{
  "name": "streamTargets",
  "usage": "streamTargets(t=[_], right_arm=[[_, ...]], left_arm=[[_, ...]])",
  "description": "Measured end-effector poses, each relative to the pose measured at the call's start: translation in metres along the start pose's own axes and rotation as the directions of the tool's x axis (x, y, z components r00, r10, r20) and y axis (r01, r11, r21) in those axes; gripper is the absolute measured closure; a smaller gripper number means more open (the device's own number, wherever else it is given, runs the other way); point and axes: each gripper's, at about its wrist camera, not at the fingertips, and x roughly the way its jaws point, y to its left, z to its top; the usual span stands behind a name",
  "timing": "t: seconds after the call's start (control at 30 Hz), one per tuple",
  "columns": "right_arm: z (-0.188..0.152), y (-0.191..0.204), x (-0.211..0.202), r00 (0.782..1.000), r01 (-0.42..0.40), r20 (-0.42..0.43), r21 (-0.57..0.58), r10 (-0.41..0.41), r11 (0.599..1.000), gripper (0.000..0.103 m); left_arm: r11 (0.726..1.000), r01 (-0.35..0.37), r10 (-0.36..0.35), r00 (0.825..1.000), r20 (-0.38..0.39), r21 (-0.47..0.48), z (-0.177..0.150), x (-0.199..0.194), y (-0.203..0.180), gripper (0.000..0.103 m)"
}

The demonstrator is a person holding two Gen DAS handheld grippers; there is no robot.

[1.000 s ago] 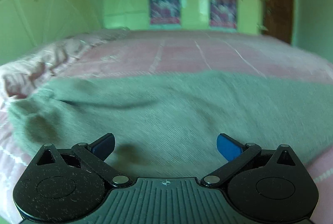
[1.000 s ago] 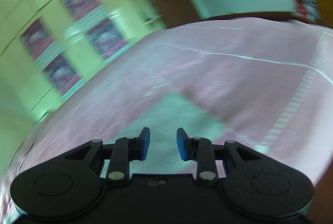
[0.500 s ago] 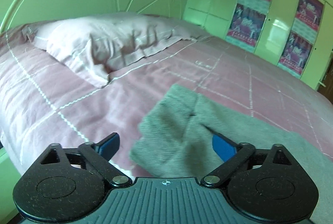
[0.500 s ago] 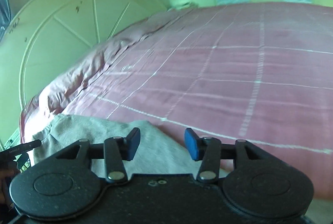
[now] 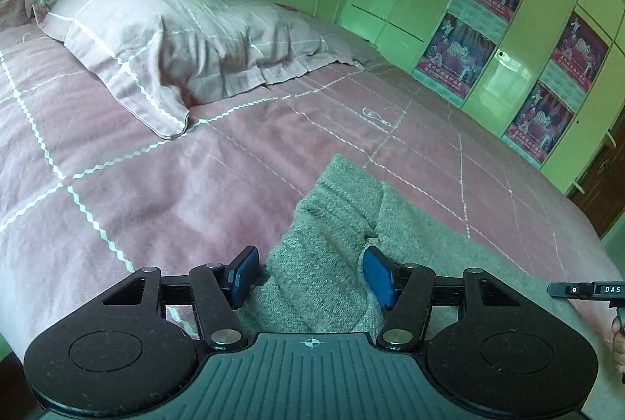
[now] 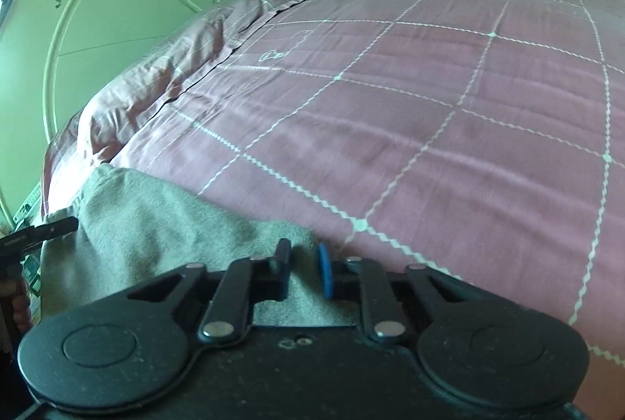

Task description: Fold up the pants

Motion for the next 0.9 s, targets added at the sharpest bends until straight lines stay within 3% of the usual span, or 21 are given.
streamTargets(t=[0.1,0.13,0.17,0.23,0.27,0.3,0.37,0.4,0.43,0.57,0.67,0.73,0.83,0.9], right_arm=[[0.003,0.003,0.007,1.000,0.014,-0.012,-0.031,-0.015,0.999,0.097],[0.003,0.004,0.008,1.000,0.028,-0.005,-0.039,-0.028,0.999,0.090],[0.004,0.006,0.013,0.999,0.044,-0.006,-0.047,-0.044,0.998,0.090],[0.004,0.012,0.017,0.999,0.033,-0.027,-0.070,-0.035,0.997,0.103],[0.003,0.017,0.017,0.998,0.045,-0.027,-0.108,-0.049,0.993,0.103],[0.003,0.025,0.014,0.997,0.074,-0.011,-0.152,-0.076,0.986,0.103],[0.006,0.033,0.004,0.992,0.125,0.055,-0.186,-0.117,0.974,0.103],[0.010,0.033,-0.002,0.987,0.147,0.091,-0.182,-0.132,0.972,0.103],[0.013,0.033,-0.002,0.985,0.154,0.100,-0.186,-0.137,0.970,0.103],[-0.001,0.026,0.037,0.977,0.200,-0.024,-0.220,-0.210,0.955,0.103],[-0.001,0.027,0.029,0.977,0.215,0.021,-0.155,-0.214,0.964,0.100],[-0.002,0.030,0.000,0.968,0.233,0.121,-0.101,-0.220,0.967,0.094],[-0.021,0.027,-0.062,0.938,0.241,0.255,0.005,-0.235,0.970,0.092],[-0.046,0.027,-0.094,0.921,0.251,0.296,0.053,-0.255,0.967,0.091]], left_arm=[[1.000,-0.001,0.001,1.000,0.012,-0.004,-0.002,0.002,0.000,0.045],[1.000,-0.003,0.003,1.000,0.015,-0.009,-0.002,0.003,-0.001,0.045],[1.000,-0.005,0.006,1.000,0.019,-0.013,-0.003,0.003,-0.001,0.044],[1.000,-0.008,0.008,1.000,0.020,-0.014,-0.003,0.005,-0.001,0.044],[1.000,-0.008,0.008,1.000,0.020,-0.005,-0.003,0.004,-0.001,0.046],[1.000,-0.010,0.010,1.000,0.020,0.006,-0.003,0.005,-0.002,0.049],[1.000,-0.023,0.022,0.998,0.059,0.011,0.001,-0.003,-0.003,0.075],[1.000,-0.024,0.023,0.996,0.087,0.012,0.006,-0.008,-0.001,0.081],[1.000,-0.025,0.024,0.995,0.101,0.016,0.009,-0.010,0.000,0.082],[0.994,-0.046,0.044,0.999,0.020,0.096,0.008,0.013,0.002,0.079],[0.994,-0.047,0.047,0.999,0.008,0.099,0.011,0.009,0.003,0.077],[0.991,-0.062,0.060,0.998,0.022,0.119,0.014,-0.002,-0.002,0.077],[0.981,-0.104,0.083,0.988,0.130,0.161,0.015,-0.036,-0.017,0.077],[0.976,-0.091,0.054,0.981,0.186,0.199,0.013,-0.056,-0.034,0.077]])
